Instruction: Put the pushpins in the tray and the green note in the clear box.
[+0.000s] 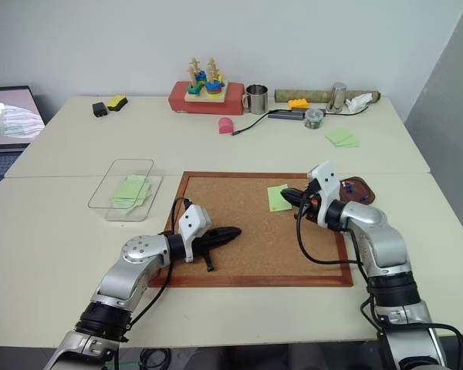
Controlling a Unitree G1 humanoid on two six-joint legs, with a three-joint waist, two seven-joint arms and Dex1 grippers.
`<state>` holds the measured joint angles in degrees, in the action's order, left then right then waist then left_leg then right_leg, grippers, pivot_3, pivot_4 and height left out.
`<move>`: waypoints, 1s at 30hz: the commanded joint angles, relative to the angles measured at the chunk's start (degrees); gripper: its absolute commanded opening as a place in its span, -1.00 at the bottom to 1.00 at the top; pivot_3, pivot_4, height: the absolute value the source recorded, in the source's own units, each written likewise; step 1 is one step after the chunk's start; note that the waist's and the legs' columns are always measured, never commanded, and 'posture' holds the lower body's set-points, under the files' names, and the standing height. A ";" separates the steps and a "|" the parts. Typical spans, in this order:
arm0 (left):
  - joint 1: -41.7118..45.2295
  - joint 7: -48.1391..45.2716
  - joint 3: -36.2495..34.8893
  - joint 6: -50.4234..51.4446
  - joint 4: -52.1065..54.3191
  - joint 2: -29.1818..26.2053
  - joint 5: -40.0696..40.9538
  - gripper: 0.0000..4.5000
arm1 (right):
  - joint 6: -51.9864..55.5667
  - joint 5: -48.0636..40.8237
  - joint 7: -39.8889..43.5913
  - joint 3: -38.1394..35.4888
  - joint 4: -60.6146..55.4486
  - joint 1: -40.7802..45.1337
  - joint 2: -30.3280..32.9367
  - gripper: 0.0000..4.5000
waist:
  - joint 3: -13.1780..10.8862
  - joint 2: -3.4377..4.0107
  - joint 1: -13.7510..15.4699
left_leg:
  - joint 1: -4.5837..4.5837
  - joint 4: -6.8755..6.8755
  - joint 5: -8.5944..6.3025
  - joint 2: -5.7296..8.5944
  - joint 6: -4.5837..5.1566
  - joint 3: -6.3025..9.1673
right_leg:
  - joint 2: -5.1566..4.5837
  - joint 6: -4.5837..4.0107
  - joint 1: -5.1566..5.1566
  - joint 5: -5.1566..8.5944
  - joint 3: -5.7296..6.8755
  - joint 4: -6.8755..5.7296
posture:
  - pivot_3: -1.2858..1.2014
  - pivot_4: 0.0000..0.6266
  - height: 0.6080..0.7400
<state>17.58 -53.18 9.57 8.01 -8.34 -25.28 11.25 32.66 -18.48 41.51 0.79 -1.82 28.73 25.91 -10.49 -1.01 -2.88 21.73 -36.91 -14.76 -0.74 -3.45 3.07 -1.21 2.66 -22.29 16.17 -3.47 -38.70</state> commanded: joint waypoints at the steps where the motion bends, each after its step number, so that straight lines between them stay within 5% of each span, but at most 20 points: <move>1: -2.69 -0.42 2.38 1.53 -2.05 -0.44 -2.05 -1.00 | -3.72 5.67 -0.95 -2.36 -0.29 -1.56 8.10 -0.98 | 0.00 0.00 0.04 | 0.01 0.01 0.00 0.02 0.00 -0.01 | -0.01 0.00 0.00 0.00 0.00 0.01 | 0.03 -0.52 1.00; 9: -2.48 -0.72 2.51 1.16 -2.49 -0.65 -2.24 -1.00 | -10.92 15.65 -6.01 -1.68 7.44 -3.19 15.74 -0.98 | 0.01 0.01 -0.01 | -0.01 0.02 -0.01 0.01 0.02 -0.06 | 0.01 0.23 0.00 0.14 -0.05 0.06 | 0.03 -0.52 1.00; 19: -1.44 -0.97 2.80 0.44 -3.87 -0.43 -2.48 -1.00 | -14.50 19.50 -9.93 -0.89 16.82 -0.62 13.80 -0.98 | 0.01 0.02 0.01 | -0.03 0.00 -0.01 0.01 0.02 -0.09 | 0.00 0.15 0.02 0.09 -0.10 0.05 | 0.03 -0.52 1.00; 30: -1.87 -0.71 2.59 0.34 -3.67 -0.63 -2.46 -1.00 | -15.64 18.97 -9.56 -1.79 19.39 1.01 13.00 -0.05 | 0.01 0.02 0.02 | -0.03 0.00 -0.01 0.01 0.02 -0.09 | 0.00 0.01 0.03 0.00 -0.10 0.04 | 0.03 -0.52 1.00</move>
<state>17.88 -53.30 9.75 7.04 -9.05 -25.43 11.16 17.86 0.97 31.82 0.74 18.53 28.33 38.31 -10.47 -0.99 -2.87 21.69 -36.91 -14.76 -0.73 -3.43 2.99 -1.21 2.66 -22.26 16.17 -3.57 -38.66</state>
